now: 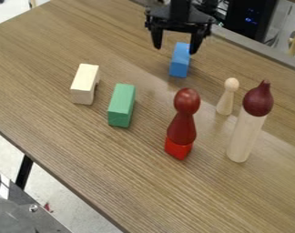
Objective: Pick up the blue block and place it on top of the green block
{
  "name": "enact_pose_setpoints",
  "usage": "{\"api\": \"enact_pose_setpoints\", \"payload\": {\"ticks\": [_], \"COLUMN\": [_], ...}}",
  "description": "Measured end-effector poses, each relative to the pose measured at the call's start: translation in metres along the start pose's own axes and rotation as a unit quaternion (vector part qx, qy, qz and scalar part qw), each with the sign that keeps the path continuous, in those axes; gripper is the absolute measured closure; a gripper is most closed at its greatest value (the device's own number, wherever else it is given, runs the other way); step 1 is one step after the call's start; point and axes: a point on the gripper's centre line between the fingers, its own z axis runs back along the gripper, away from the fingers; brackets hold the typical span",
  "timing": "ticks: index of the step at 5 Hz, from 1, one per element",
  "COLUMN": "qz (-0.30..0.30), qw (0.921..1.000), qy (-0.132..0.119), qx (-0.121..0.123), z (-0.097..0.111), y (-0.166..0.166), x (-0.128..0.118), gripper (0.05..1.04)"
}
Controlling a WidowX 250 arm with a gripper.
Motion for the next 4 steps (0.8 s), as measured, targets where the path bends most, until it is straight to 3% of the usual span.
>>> {"api": "enact_pose_setpoints", "payload": {"ticks": [1, 2, 4], "qz": [0.002, 0.004, 0.032], "qw": [0.9999, 0.9991, 0.9981], "qy": [0.003, 0.026, 0.035], "qx": [0.014, 0.034, 0.04], "z": [-0.012, -0.036, -0.045], "y": [0.003, 0.007, 0.003], "x": [-0.002, -0.01, 0.005], "gripper": [0.085, 0.085, 0.085]}}
